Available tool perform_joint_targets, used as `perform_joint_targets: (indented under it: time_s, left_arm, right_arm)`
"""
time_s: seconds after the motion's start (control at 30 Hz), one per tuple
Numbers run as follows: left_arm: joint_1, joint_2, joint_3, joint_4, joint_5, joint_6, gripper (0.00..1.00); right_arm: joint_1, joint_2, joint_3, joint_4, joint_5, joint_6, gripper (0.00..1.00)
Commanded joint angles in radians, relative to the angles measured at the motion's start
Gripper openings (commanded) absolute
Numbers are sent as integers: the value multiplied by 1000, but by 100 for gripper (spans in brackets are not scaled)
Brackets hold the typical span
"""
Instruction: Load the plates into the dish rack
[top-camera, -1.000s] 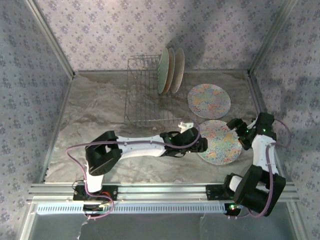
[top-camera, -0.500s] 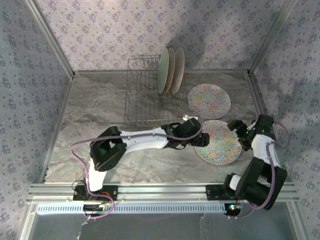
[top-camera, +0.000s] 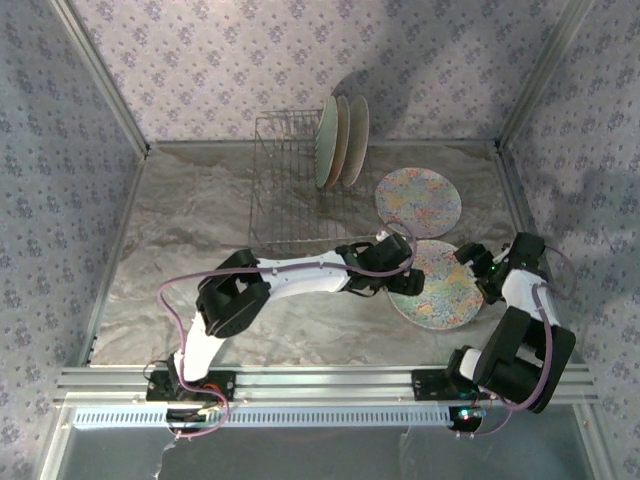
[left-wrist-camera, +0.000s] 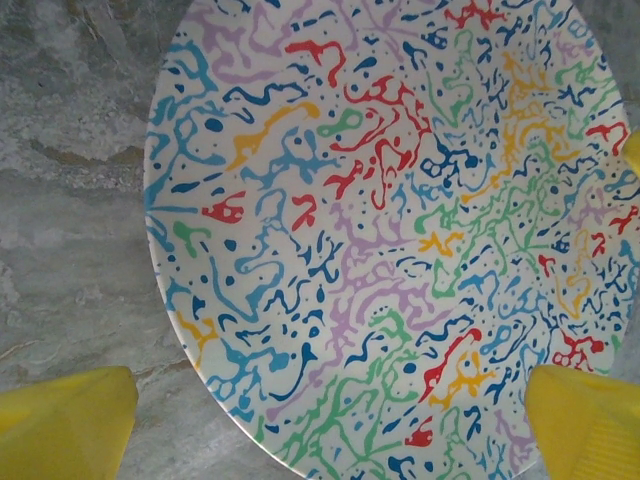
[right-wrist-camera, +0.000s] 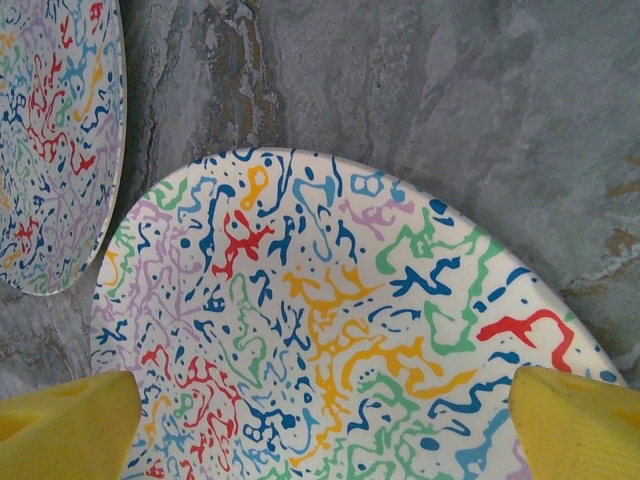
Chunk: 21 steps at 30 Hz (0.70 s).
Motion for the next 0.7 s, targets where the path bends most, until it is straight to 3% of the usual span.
perform_joint_targets:
  time_s: [0.0,0.67]
  left_arm:
    - [-4,31,50,-42,18,22,99]
    - [-4,64,66,-48,-2,17,99]
  right_arm:
    - [-10,9,-17,12,17,-7,97]
    - [-24,66,-32,22,57,-4,96]
